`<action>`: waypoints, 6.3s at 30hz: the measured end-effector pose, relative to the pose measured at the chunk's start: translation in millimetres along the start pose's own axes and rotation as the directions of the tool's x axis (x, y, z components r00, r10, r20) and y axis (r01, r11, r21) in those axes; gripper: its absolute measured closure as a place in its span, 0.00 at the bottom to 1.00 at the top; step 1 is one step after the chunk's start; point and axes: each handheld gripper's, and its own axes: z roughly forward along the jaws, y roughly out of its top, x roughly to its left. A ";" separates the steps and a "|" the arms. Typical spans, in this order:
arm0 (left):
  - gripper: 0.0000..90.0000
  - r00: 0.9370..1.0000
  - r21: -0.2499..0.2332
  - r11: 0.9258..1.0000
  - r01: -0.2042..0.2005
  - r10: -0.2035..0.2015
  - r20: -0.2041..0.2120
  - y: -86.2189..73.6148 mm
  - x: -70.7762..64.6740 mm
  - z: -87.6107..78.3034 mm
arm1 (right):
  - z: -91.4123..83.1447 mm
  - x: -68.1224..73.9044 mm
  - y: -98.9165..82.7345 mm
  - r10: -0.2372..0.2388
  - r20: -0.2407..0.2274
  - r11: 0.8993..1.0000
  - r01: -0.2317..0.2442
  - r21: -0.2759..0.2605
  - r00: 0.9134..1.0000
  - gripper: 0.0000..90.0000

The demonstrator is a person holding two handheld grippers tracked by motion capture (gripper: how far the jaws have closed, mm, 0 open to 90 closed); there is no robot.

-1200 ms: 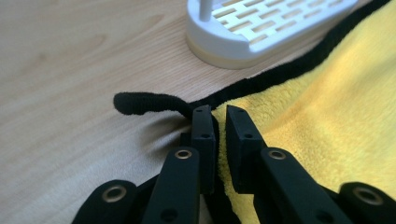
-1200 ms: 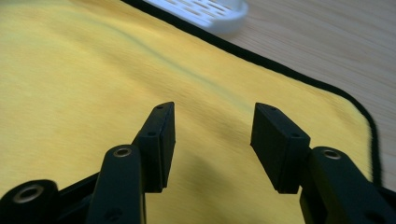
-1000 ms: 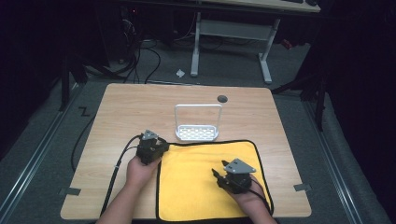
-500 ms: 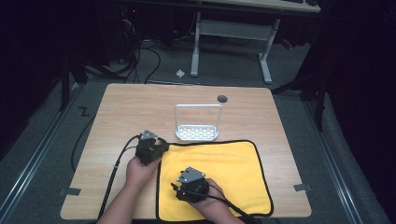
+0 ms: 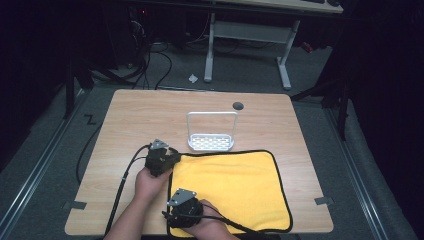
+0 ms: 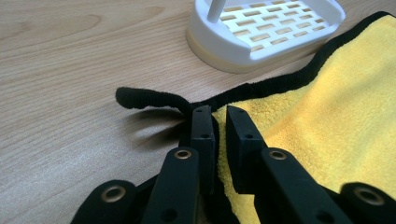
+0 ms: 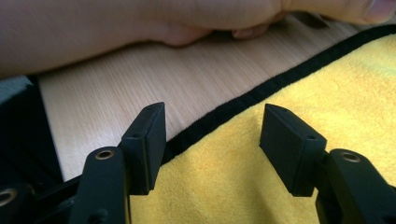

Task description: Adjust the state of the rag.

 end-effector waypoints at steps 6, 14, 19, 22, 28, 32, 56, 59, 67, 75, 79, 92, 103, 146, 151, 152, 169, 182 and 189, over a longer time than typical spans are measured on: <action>0.91 1.000 0.001 1.000 -0.001 0.001 -0.001 0.0 -0.1 0.0 | -5.2 -5.2 -2.4 -0.014 0.045 1.000 0.014 0.004 0.999 0.79; 0.91 0.999 0.003 1.000 0.025 -0.025 0.022 0.9 3.1 -0.9 | -19.1 -12.1 -0.9 -0.037 0.072 0.998 0.040 -0.038 0.997 0.93; 0.93 0.997 -0.017 0.998 0.065 -0.064 0.033 2.5 6.0 -4.5 | -35.1 -13.2 3.5 -0.040 0.082 0.993 0.049 -0.106 0.996 0.93; 0.93 0.993 -0.070 0.991 0.114 -0.111 0.048 1.0 6.4 -8.6 | -36.8 -14.1 5.6 -0.037 0.079 0.991 0.047 -0.125 0.996 0.93; 0.93 0.976 -0.153 0.964 0.218 -0.213 0.046 -7.8 16.1 -26.4 | -30.2 -3.6 19.7 -0.047 0.068 0.986 0.057 -0.157 0.997 0.93; 0.93 0.972 -0.172 0.957 0.234 -0.233 0.029 -11.7 27.9 -47.1 | -22.9 8.9 33.9 -0.074 0.055 0.980 0.083 -0.183 0.996 0.93; 0.93 0.971 -0.255 0.943 0.216 -0.234 -0.045 -0.9 20.7 -90.0 | -35.9 23.3 56.5 -0.124 0.066 0.958 0.137 -0.253 0.990 0.92; 0.93 0.973 -0.254 0.944 0.210 -0.228 -0.043 5.3 8.4 -77.6 | -48.0 11.9 45.6 -0.102 0.091 0.957 0.123 -0.261 0.991 0.92; 0.93 0.977 -0.232 0.954 0.192 -0.209 -0.052 15.5 -20.4 -48.8 | -72.3 -16.2 12.4 -0.031 0.146 0.964 0.068 -0.256 0.989 0.92; 0.93 0.984 -0.212 0.964 0.159 -0.173 -0.051 23.1 -45.6 -28.0 | -91.9 -35.0 -15.2 0.016 0.176 0.968 0.029 -0.251 0.984 0.92; 0.93 0.990 -0.190 0.973 0.129 -0.138 -0.033 31.8 -61.9 -17.6 | -101.0 -44.4 -27.6 0.038 0.192 0.970 0.010 -0.243 0.981 0.92; 0.92 0.995 -0.153 0.983 0.099 -0.098 0.014 48.4 -98.0 20.6 | -127.2 -69.9 -75.0 0.123 0.243 0.979 -0.077 -0.190 0.962 0.92; 0.74 0.991 -0.110 0.991 0.076 -0.063 0.120 53.6 -109.7 41.9 | -133.5 -86.1 -106.1 0.202 0.251 0.977 -0.176 -0.121 0.947 0.76; 1.00 0.996 -0.104 0.994 0.019 -0.027 -0.081 10.9 -48.0 14.1 | -72.9 -197.9 -57.2 0.358 0.366 0.934 -0.323 -0.154 0.859 0.95; 0.81 0.999 -0.091 0.996 0.012 -0.016 -0.046 15.4 -54.5 17.1 | -67.0 -200.3 -66.2 0.372 0.364 0.928 -0.348 -0.134 0.854 0.91; 0.73 0.999 -0.084 0.996 0.028 -0.031 -0.034 15.2 -54.2 17.7 | -63.6 -200.9 -67.0 0.365 0.370 0.931 -0.347 -0.117 0.855 0.87; 0.65 0.987 0.037 0.994 -0.106 0.110 -0.117 -9.0 -67.9 9.6 | -69.4 -191.9 -74.1 0.360 0.339 0.932 -0.352 -0.088 0.869 0.81; 0.59 0.998 0.057 0.996 -0.062 0.063 -0.023 -16.5 -69.0 -5.3 | -93.0 -166.0 -92.5 0.353 0.304 0.936 -0.339 -0.100 0.885 0.69; 0.50 0.999 0.032 0.998 0.045 -0.046 0.022 0.1 -54.1 3.9 | -101.2 -162.6 -86.9 0.328 0.343 0.942 -0.280 -0.183 0.880 0.65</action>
